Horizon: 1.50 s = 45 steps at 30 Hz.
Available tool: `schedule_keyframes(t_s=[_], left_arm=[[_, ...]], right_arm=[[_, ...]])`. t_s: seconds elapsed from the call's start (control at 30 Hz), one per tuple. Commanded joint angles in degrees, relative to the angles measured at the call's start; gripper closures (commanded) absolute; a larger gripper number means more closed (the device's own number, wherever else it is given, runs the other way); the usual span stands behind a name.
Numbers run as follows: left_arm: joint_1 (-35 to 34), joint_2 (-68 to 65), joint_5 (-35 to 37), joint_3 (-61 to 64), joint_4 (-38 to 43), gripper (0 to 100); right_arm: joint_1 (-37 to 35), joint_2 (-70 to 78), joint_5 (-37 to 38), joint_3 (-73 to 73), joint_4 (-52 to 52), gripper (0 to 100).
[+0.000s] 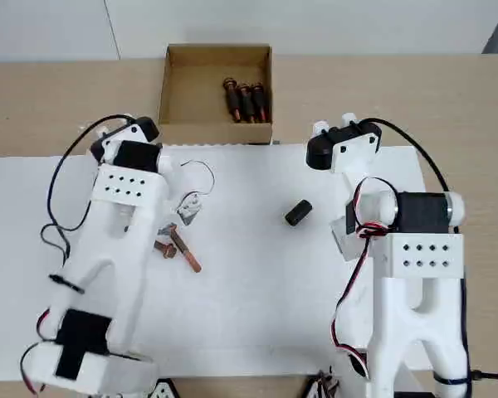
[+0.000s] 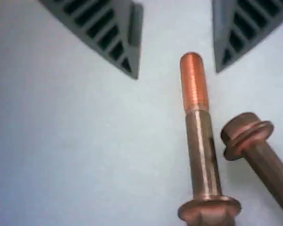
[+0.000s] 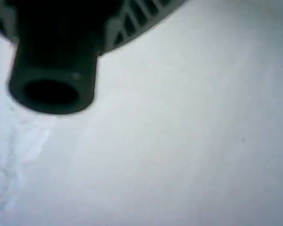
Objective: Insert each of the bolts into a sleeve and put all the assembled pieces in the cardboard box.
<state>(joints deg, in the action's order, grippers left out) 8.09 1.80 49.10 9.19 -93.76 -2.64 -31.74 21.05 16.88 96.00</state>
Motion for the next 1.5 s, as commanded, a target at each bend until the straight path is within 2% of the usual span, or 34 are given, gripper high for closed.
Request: schedule_keyframes(t_s=[0.0, 0.47, 0.83, 1.03, 1.37, 1.47], left_arm=[[0.1, -2.9, -0.2, -0.6, 1.1, 90], [-1.1, -13.2, -0.4, -2.1, 4.0, 90], [-1.2, -20.7, -0.5, -2.1, 9.2, 90], [-1.2, -23.2, -0.4, -2.2, 9.2, 100], [-1.1, -23.0, -0.5, -2.3, 9.0, 99], [-0.8, -23.0, -0.6, -5.1, 5.5, 99]], right_arm=[[0.6, -1.7, 0.0, 0.2, -1.4, 99.4], [0.6, -1.7, 0.1, 1.1, -1.5, 99.4], [0.6, -1.7, 0.1, 1.1, -1.5, 99.4], [0.6, -1.7, 0.1, 1.1, -1.4, 99.4], [0.5, -2.2, 0.0, 0.9, -1.4, 99.5], [0.2, -2.3, -0.1, -0.4, -0.7, 99.5]])
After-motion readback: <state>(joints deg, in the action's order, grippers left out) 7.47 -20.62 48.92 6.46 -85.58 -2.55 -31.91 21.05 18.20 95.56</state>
